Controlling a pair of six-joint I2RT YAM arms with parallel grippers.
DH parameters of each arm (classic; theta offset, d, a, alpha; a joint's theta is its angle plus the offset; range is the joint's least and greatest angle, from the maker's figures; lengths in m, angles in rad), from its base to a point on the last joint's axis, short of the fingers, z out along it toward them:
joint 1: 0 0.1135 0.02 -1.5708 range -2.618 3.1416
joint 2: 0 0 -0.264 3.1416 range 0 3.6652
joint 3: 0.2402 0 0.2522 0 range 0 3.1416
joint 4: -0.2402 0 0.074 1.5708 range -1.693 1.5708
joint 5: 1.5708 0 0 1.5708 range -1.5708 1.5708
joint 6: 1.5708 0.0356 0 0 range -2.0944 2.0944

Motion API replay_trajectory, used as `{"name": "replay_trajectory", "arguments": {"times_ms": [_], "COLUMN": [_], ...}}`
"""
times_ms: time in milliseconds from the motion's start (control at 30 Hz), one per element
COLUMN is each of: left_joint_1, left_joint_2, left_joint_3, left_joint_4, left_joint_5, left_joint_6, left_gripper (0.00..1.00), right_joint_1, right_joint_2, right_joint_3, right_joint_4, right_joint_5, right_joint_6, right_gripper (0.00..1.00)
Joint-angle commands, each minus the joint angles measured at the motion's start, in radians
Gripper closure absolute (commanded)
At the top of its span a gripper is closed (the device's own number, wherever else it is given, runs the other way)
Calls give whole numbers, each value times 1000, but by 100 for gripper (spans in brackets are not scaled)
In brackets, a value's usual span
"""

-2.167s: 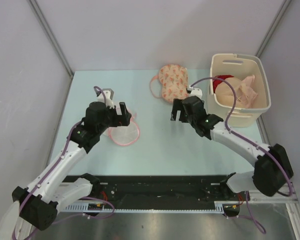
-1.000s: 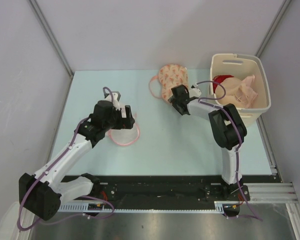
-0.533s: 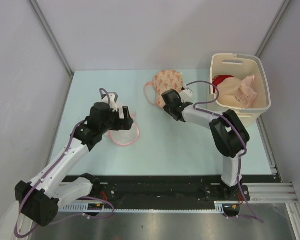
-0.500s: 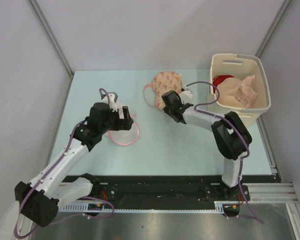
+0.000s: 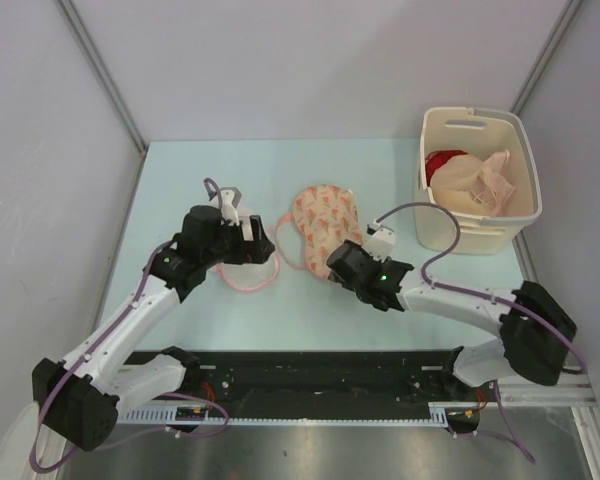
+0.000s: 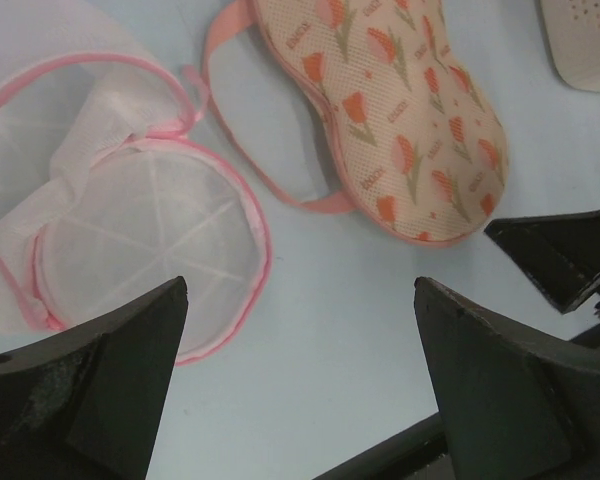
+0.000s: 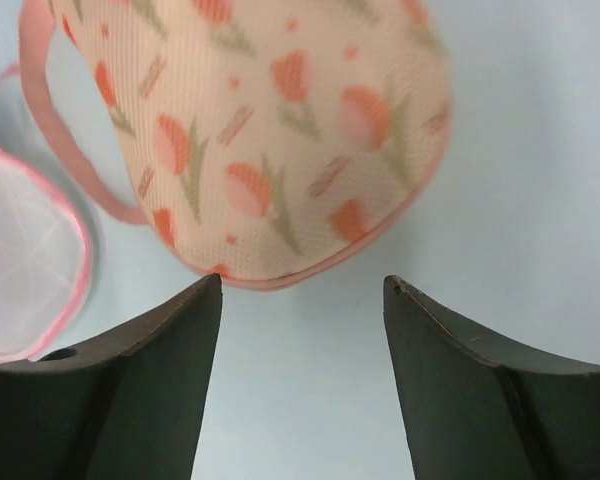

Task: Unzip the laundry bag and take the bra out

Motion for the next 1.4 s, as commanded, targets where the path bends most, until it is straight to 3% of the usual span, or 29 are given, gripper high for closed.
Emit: {"name": "replay_trajectory", "arguments": {"times_ms": [0, 67, 100, 200, 300, 367, 533, 600, 767, 833, 867, 967, 1133, 1367], "left_joint_1": [-4, -6, -6, -5, -6, -6, -6, -5, -6, -6, -6, -6, -53, -329], "left_joint_2": [-7, -1, 2, 8, -18, -21, 11, 20, 37, 42, 45, 54, 91, 236], "left_joint_3": [-6, -8, -5, 26, 23, 27, 67, 82, 156, 193, 199, 198, 181, 246], "left_joint_4": [78, 84, 73, 32, 29, 32, 30, 10, -75, -118, -129, -110, -68, -71], "left_joint_5": [141, 146, 136, 106, 102, 96, 97, 80, -18, -61, -64, -55, -24, -288], "left_joint_6": [-7, -2, -1, 4, -1, -13, -16, -2, 38, 54, 71, 75, 39, -1], "left_gripper": [0, 0, 0, 0, 0, 0, 0, 0, 0, 0, 0, 0, 0, 0], "right_joint_1": [-44, -180, -246, -413, -451, -445, -333, -275, -130, -93, -81, -139, -296, -365], "right_joint_2": [-196, -212, -206, -122, -56, -22, 56, 82, 98, 25, -3, -88, -192, -430], "right_joint_3": [-22, -83, -91, -74, -60, -60, -62, -56, 4, 15, 15, 13, 15, 13], "right_joint_4": [-66, 66, 155, 208, 180, 171, 237, 306, 384, 375, 351, 254, 79, -83], "right_joint_5": [210, 125, -38, -278, -299, -281, -303, -349, -523, -480, -415, -298, -216, -17], "right_joint_6": [-103, -304, -347, -409, -423, -427, -393, -374, -366, -421, -438, -475, -459, -490], "right_gripper": [33, 36, 37, 35, 33, 33, 48, 55, 59, 55, 47, 37, 37, 35]}}
